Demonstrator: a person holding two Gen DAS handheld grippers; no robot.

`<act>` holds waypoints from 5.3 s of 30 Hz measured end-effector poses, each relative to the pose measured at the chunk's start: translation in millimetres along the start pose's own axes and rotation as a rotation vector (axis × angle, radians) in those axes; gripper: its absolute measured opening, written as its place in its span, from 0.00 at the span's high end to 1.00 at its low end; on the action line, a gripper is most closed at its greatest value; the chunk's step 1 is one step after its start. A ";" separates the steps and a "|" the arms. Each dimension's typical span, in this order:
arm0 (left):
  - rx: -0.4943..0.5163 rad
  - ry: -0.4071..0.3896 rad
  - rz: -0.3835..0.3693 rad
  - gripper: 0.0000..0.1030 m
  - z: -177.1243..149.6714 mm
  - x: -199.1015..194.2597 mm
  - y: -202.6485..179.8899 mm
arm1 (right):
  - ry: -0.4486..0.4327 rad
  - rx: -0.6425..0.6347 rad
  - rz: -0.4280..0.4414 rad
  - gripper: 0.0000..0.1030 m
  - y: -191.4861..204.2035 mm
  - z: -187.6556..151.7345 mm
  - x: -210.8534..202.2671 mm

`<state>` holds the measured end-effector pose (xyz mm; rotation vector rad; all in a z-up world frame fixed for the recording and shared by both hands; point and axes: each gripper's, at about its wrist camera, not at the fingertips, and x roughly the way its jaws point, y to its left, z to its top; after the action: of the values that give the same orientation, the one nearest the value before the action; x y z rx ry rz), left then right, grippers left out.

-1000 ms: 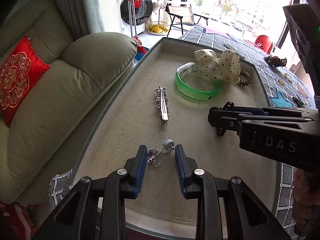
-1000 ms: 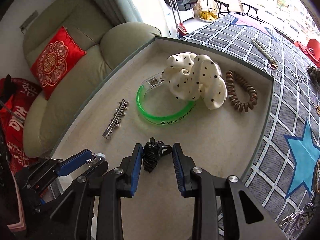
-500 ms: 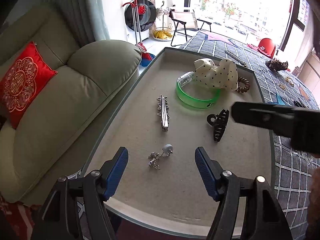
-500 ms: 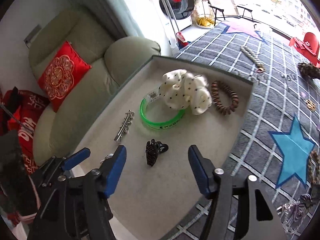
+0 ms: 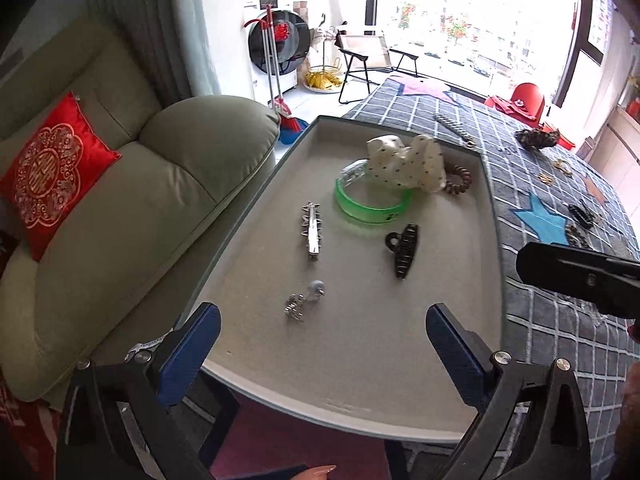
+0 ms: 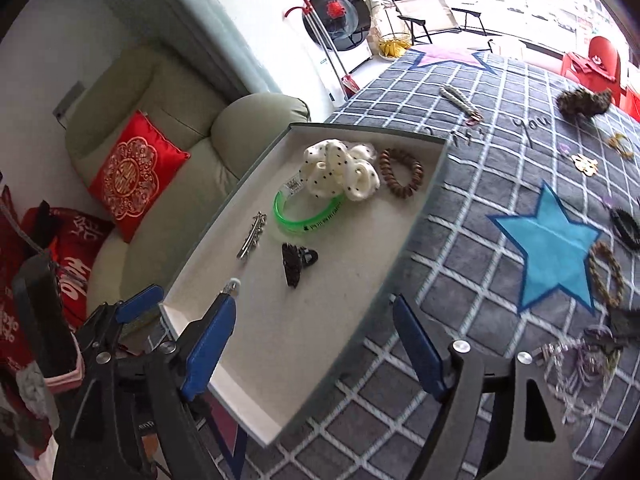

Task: Organize jewelry
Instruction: 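Move both tools back over the jewelry on the bed, then grasp the braided brown hair tie with the left tool while the right tool grasps the clear bead bracelet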

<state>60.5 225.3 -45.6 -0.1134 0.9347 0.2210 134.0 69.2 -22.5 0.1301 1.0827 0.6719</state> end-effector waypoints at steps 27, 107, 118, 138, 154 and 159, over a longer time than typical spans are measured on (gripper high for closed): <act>0.199 -0.013 -0.093 0.00 -14.6 -54.4 -117.8 | -0.180 0.232 -0.045 0.18 -109.2 -68.6 -94.6; 0.335 0.091 -0.204 0.12 -17.4 21.4 -242.6 | -0.153 0.162 -0.273 0.95 -198.8 -107.3 -110.1; 0.372 0.082 -0.252 0.12 -11.3 24.2 -263.7 | -0.200 0.237 -0.206 0.95 -204.6 -135.5 -148.7; 0.245 0.204 -0.224 0.19 50.8 93.1 -334.3 | -0.208 0.332 -0.204 0.95 -225.7 -167.0 -164.9; 0.286 0.169 -0.327 0.88 37.4 69.5 -322.7 | -0.227 0.322 -0.198 0.95 -216.6 -166.7 -170.4; 0.279 0.154 -0.355 0.88 23.6 49.3 -300.1 | -0.235 0.308 -0.182 0.95 -207.7 -160.2 -173.6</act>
<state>178.5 -54.9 -71.2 -0.0372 1.0723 -0.2493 38.8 -229.3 -51.8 0.3623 0.9517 0.3142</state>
